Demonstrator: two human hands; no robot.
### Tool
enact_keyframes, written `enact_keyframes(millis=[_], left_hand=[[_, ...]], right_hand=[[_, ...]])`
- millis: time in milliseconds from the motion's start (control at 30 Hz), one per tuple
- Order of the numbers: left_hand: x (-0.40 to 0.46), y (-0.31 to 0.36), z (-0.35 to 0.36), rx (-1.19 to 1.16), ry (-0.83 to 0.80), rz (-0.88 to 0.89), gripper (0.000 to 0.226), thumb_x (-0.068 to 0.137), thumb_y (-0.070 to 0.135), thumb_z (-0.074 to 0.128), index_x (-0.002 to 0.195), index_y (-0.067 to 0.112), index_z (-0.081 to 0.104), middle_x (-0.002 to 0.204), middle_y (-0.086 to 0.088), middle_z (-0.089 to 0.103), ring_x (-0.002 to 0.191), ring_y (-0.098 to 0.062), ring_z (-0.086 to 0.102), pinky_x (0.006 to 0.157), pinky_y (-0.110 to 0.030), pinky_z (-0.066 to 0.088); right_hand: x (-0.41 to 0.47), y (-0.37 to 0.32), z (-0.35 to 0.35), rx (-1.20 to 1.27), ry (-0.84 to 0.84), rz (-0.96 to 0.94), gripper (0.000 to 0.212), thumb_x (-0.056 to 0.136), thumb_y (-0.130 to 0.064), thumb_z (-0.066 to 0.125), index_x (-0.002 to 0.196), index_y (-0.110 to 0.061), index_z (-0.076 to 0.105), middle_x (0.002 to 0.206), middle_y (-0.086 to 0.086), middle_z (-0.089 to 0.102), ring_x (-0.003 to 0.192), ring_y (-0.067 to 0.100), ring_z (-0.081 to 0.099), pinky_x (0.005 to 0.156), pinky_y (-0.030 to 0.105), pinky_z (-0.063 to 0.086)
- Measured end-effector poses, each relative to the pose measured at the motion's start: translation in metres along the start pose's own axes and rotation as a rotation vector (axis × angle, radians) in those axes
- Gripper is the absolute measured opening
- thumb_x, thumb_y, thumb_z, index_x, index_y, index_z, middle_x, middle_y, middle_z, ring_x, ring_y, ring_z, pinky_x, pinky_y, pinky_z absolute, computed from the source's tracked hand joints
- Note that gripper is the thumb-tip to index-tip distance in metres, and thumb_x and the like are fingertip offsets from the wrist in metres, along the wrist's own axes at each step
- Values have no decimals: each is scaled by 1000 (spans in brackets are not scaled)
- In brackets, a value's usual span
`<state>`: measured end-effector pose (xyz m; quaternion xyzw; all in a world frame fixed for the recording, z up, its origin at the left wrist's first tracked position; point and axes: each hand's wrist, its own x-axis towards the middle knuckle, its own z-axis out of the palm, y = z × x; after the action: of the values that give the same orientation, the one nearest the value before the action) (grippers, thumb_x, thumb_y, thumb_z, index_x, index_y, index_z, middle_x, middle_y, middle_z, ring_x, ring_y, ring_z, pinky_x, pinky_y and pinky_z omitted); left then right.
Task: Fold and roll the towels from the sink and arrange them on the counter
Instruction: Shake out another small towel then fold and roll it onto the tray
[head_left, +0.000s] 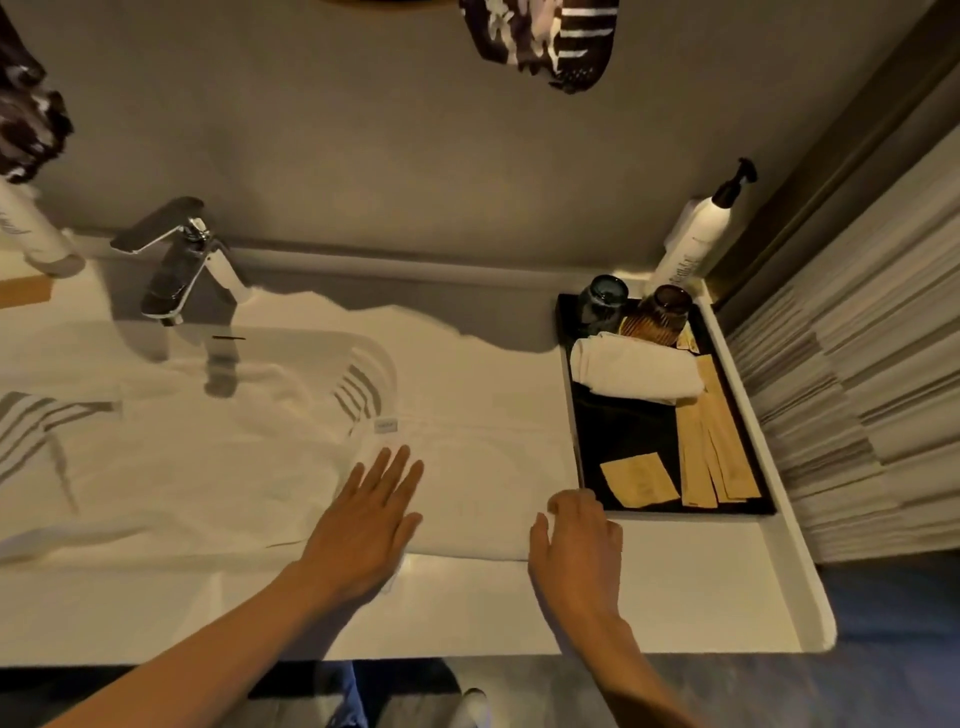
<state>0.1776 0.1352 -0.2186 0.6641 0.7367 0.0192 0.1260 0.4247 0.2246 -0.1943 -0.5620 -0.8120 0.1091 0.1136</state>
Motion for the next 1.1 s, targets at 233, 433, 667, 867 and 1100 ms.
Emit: enact_keyframes(millis=[233,433,667,867,1100], left_hand=[[-15,-10,0,44,-34,-15,55,103,48,12,156,37,1,164,4,-11,152,-22,-6,122,-44,3],[-23,-8,7,104,17,-8,57,101,38,27,156,32,16,164,-6,12,150,-31,17,118,-50,26],[-14,21,9,180,10,181,60,90,29,37,150,21,35,155,-9,38,142,-32,37,119,-47,24],[0,86,20,-50,-127,310,64,98,47,-5,156,27,14,164,0,4,150,-23,-2,122,-44,2],[4,88,-17,-1251,117,-321,28,100,8,45,114,22,65,120,0,68,111,-8,60,94,-19,46]], right_hand=[[9,-31,6,110,-99,280,39,95,-24,52,130,-7,48,147,15,38,126,29,45,101,40,44],[14,-42,-2,386,-275,710,71,86,-39,61,140,-4,30,134,16,50,113,31,55,96,42,47],[49,-21,-63,764,-401,656,30,80,-8,63,110,-4,63,90,6,64,90,28,62,76,34,54],[46,27,-106,768,-348,862,51,71,10,70,116,2,49,101,18,60,94,35,58,73,38,51],[45,8,-111,840,-236,773,19,71,12,62,78,-2,53,82,18,57,62,26,51,60,32,44]])
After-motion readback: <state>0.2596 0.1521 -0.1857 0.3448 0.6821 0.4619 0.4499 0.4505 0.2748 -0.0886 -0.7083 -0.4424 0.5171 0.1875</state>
